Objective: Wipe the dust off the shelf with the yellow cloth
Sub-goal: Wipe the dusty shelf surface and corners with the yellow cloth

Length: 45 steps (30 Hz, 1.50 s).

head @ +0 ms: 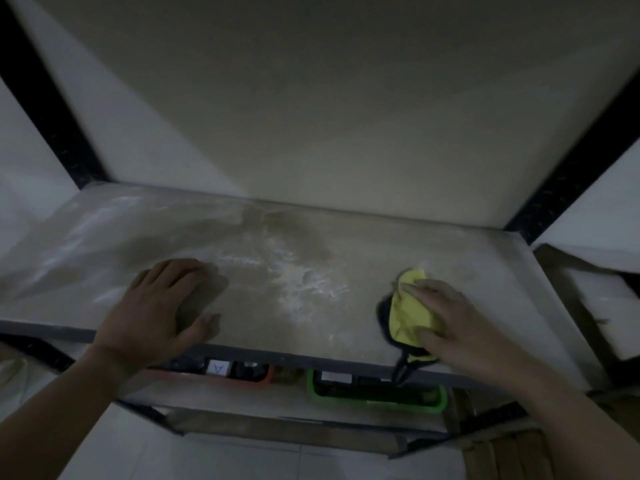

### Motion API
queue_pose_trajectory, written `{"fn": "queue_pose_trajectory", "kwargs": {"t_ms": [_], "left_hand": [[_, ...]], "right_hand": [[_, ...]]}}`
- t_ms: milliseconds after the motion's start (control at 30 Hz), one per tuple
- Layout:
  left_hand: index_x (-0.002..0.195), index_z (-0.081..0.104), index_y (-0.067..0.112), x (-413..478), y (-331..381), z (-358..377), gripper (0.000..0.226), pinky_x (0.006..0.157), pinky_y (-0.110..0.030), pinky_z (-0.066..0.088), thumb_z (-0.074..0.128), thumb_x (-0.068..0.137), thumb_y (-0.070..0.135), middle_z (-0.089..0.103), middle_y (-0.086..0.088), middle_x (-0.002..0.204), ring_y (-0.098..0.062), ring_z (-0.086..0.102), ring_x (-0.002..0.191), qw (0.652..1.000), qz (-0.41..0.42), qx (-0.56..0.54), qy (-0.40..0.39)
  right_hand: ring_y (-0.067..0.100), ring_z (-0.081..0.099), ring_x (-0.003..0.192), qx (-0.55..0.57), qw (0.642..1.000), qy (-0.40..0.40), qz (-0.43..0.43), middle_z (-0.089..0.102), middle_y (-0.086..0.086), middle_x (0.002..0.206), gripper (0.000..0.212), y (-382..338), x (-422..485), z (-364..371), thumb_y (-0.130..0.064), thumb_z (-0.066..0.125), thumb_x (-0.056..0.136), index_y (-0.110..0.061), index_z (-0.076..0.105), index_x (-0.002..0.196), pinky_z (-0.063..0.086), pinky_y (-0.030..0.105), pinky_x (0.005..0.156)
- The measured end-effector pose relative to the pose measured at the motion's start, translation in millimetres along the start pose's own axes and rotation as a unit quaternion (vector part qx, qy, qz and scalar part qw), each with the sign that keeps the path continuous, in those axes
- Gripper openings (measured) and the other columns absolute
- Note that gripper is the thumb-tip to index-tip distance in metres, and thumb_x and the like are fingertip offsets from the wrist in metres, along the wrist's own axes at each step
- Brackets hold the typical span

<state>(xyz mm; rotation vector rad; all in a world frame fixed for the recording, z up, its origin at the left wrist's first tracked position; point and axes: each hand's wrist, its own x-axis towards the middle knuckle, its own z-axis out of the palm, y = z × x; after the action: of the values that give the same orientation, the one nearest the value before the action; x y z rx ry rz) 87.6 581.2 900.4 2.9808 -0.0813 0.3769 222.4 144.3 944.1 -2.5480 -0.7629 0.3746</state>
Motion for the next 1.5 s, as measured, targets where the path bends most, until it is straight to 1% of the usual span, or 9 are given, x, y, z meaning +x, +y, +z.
{"fn": "queue_pose_trajectory", "kwargs": {"t_ms": [267, 433, 567, 800, 967, 1067, 1267, 1367, 1500], "left_hand": [[0.137, 0.066, 0.008, -0.6, -1.8, -0.4, 0.086, 0.100, -0.051, 0.046, 0.033, 0.097, 0.076, 0.061, -0.012, 0.135, -0.035, 0.056, 0.125, 1.000, 0.003, -0.018, 0.012], [0.135, 0.066, 0.013, -1.1, -1.5, -1.5, 0.070, 0.098, -0.047, 0.047, 0.049, 0.093, 0.066, 0.060, -0.007, 0.133, -0.032, 0.057, 0.123, 0.999, 0.011, -0.042, 0.021], [0.134, 0.068, 0.010, -1.7, -6.0, -2.4, 0.072, 0.099, -0.049, 0.049, 0.051, 0.090, 0.066, 0.062, -0.009, 0.132, -0.034, 0.059, 0.123, 0.999, 0.009, -0.048, 0.007], [0.126, 0.071, 0.013, -4.1, -9.4, 0.4, 0.063, 0.099, -0.047, 0.048, 0.054, 0.087, 0.060, 0.063, -0.008, 0.132, -0.033, 0.060, 0.122, 0.997, 0.008, -0.072, 0.021], [0.128, 0.069, 0.016, -3.2, -11.1, -0.3, 0.060, 0.103, -0.048, 0.047, 0.052, 0.090, 0.058, 0.059, -0.005, 0.136, -0.031, 0.058, 0.125, 0.997, 0.011, -0.079, 0.011], [0.126, 0.070, 0.016, -3.4, -10.5, -0.9, 0.059, 0.101, -0.047, 0.048, 0.053, 0.089, 0.059, 0.060, -0.003, 0.134, -0.029, 0.057, 0.124, 0.997, 0.010, -0.079, 0.019], [0.127, 0.070, 0.016, -2.7, -8.3, -3.9, 0.060, 0.099, -0.046, 0.049, 0.057, 0.088, 0.059, 0.062, -0.004, 0.133, -0.031, 0.060, 0.123, 0.997, 0.008, -0.072, 0.014], [0.128, 0.069, 0.015, -2.3, -7.8, -3.6, 0.061, 0.096, -0.047, 0.050, 0.057, 0.088, 0.059, 0.061, -0.003, 0.132, -0.031, 0.060, 0.122, 0.998, 0.019, -0.065, 0.018], [0.133, 0.067, 0.016, -3.4, -7.4, -0.8, 0.065, 0.099, -0.047, 0.049, 0.054, 0.090, 0.063, 0.060, -0.002, 0.135, -0.030, 0.059, 0.125, 0.998, 0.017, -0.059, 0.017]], "right_hand": [[-0.014, 0.046, 0.107, 0.093, 0.992, 0.074, -0.034, 0.051, -0.029, 0.123, 0.054, -50.9, 8.3, 29.7, -0.035, 0.077, 0.079, -0.055, 0.051, 0.122, 0.034, -0.004, 0.085], [0.007, 0.053, 0.115, 0.099, 0.985, 0.142, -0.014, 0.057, -0.010, 0.130, 0.049, -117.3, 57.7, 84.6, -0.037, 0.071, 0.082, -0.034, 0.058, 0.129, 0.040, 0.018, 0.093], [0.015, 0.055, 0.115, 0.094, 0.983, 0.154, 0.020, 0.059, -0.003, 0.131, 0.047, -158.5, 95.5, 88.5, -0.032, 0.068, 0.086, -0.026, 0.057, 0.131, 0.037, 0.019, 0.087], [0.022, 0.059, 0.110, 0.006, 0.970, 0.204, 0.130, 0.060, 0.000, 0.131, 0.049, -128.6, 41.6, 41.2, -0.029, 0.072, 0.083, -0.028, 0.057, 0.129, 0.040, 0.024, 0.083], [0.028, 0.056, 0.118, -0.013, 0.962, 0.140, 0.233, 0.052, 0.006, 0.141, 0.054, -102.9, 5.1, 48.4, -0.030, 0.068, 0.087, -0.025, 0.050, 0.138, 0.046, 0.031, 0.087], [0.026, 0.060, 0.111, -0.023, 0.963, 0.164, 0.214, 0.057, 0.006, 0.138, 0.052, -114.2, 31.2, 62.9, -0.026, 0.067, 0.088, -0.025, 0.052, 0.137, 0.044, 0.024, 0.082], [0.026, 0.053, 0.123, -0.002, 0.985, 0.153, 0.078, 0.054, 0.007, 0.140, 0.049, -183.1, 126.7, 97.8, -0.020, 0.059, 0.090, -0.019, 0.051, 0.138, 0.041, 0.029, 0.103], [0.026, 0.058, 0.114, 0.049, 0.993, 0.107, 0.031, 0.061, 0.009, 0.130, 0.051, -182.4, 129.0, 76.3, -0.013, 0.062, 0.081, -0.018, 0.056, 0.132, 0.041, 0.020, 0.090], [0.025, 0.063, 0.106, 0.063, 0.972, 0.226, 0.019, 0.065, 0.010, 0.124, 0.049, -125.1, 75.6, 29.7, -0.002, 0.067, 0.079, -0.010, 0.060, 0.127, 0.036, 0.005, 0.082]]}}
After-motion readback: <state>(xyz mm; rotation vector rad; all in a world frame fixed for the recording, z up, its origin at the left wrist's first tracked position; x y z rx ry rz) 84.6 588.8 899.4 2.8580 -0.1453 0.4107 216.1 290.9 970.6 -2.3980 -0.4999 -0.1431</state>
